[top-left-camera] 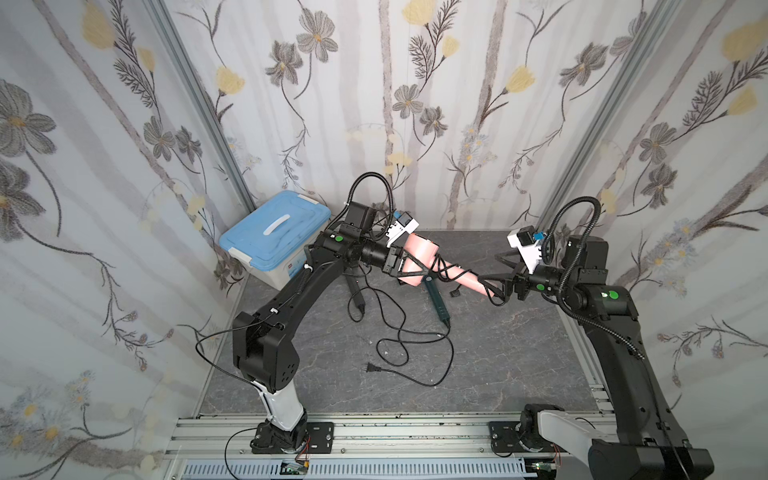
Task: Wrap the cord around the hair dryer
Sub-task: Wrap the power cord around the hair dryer.
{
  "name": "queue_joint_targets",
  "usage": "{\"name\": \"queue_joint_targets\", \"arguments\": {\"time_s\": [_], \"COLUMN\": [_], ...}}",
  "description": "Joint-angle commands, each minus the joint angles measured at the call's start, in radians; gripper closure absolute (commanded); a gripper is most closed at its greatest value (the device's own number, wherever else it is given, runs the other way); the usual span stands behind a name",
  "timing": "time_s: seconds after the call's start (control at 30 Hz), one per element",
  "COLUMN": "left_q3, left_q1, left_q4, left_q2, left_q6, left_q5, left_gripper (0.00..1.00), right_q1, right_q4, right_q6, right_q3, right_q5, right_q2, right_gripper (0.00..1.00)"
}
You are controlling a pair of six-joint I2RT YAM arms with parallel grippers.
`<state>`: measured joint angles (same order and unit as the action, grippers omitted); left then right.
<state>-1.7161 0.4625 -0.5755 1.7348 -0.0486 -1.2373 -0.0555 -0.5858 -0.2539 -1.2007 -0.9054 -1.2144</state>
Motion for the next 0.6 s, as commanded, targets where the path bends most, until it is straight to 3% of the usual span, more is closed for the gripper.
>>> {"name": "queue_joint_targets", "arguments": {"time_s": [0.0, 0.17, 0.37, 0.57], "left_q3": [0.021, 0.037, 0.075, 0.079], "left_q1": [-0.022, -0.054, -0.071, -0.072], "left_q4": [0.189, 0.243, 0.395, 0.488], "left_q2": [-0.033, -0.038, -0.07, -0.094], "left_q6": [-0.094, -0.136, -0.252, -0.333], "left_q5": [-0.003, 0.035, 0.07, 0.059], "left_gripper": [1.0, 1.0, 1.0, 1.0], "right_q1": [-0.03, -0.046, -0.034, 0.056], "right_q4": [0.228, 0.399, 0.57, 0.899], "right_q6": [0.118, 0.214, 0.321, 0.452], "right_q3": [0.116, 0.279, 0.45, 0.693], "right_q5": [0.012, 0.017, -0.029, 0.078], "right_q2": [0.079, 0.224, 0.283, 0.379], "right_gripper": [0.0, 0.0, 0.01, 0.02]}}
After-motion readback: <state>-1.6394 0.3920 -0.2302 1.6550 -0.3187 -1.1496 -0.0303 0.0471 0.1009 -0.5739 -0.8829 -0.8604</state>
